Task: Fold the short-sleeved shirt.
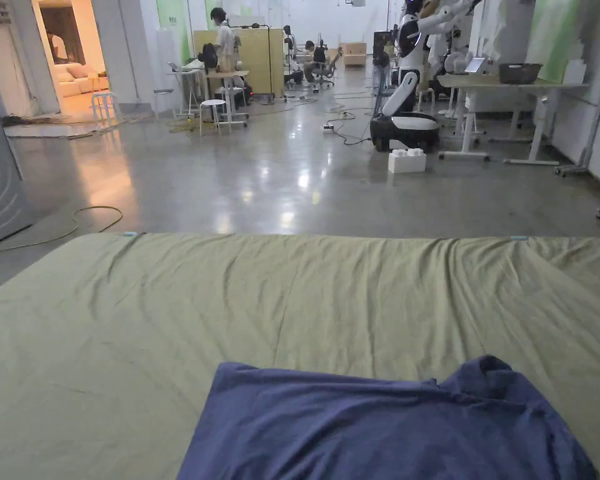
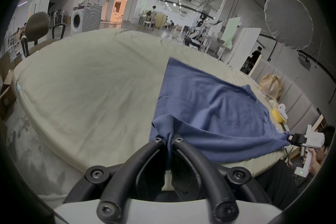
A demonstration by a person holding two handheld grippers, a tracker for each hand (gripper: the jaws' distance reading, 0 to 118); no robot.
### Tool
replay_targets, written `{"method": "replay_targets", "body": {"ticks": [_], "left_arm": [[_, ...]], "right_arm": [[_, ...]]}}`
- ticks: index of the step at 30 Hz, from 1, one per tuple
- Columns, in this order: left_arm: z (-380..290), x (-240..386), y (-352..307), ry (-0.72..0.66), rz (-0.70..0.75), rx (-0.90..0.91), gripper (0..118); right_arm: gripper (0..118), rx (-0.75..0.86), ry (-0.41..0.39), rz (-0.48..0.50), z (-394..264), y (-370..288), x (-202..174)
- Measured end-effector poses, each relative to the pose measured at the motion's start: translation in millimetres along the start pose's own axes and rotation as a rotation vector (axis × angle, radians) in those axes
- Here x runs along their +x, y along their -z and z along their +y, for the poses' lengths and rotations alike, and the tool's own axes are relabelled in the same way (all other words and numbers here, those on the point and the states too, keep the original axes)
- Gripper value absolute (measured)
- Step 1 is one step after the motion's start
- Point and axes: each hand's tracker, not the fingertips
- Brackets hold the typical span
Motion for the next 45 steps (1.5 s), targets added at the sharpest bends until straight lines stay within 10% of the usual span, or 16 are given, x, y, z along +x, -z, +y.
{"method": "replay_targets", "body": {"ticks": [1,4,5,12,21,26,30,32,45], "left_arm": [[-2.3,-2.3,2.0,0.007,0.001,-0.018,16],[-10.7,-0.2,2.7,0.015,0.037,-0.054,74],[-13.1,-1.5,0.4,0.010,0.032,-0.051,86],[20.5,20.9,-60.4,-0.060,0.113,0.112,87],[57.3,136.1,-168.9,0.287,0.120,0.575,87],[47.0,167.1,-204.2,0.348,0.083,0.653,78],[49.4,178.1,-218.8,0.370,0.025,0.614,12],[53.3,177.1,-223.9,0.355,-0.007,0.616,0],[63.1,173.8,-214.8,0.335,-0.096,0.562,0]], "right_arm": [[5,-0.045,-0.024,0.003,-2.9,2.8,-0.3],[76,-0.096,-0.089,-0.005,-8.1,6.2,1.5],[81,-0.096,-0.082,-0.005,-9.4,6.0,4.0],[80,0.107,-0.041,0.027,-0.5,-58.2,5.7],[80,0.497,-0.084,0.096,35.1,-160.3,-61.6],[71,0.548,-0.161,0.088,37.5,-184.1,-92.8],[19,0.599,-0.188,0.124,38.8,-201.3,-104.7],[6,0.595,-0.162,0.124,36.8,-205.5,-108.6],[0,0.572,-0.163,0.144,40.6,-198.2,-110.3]]}}
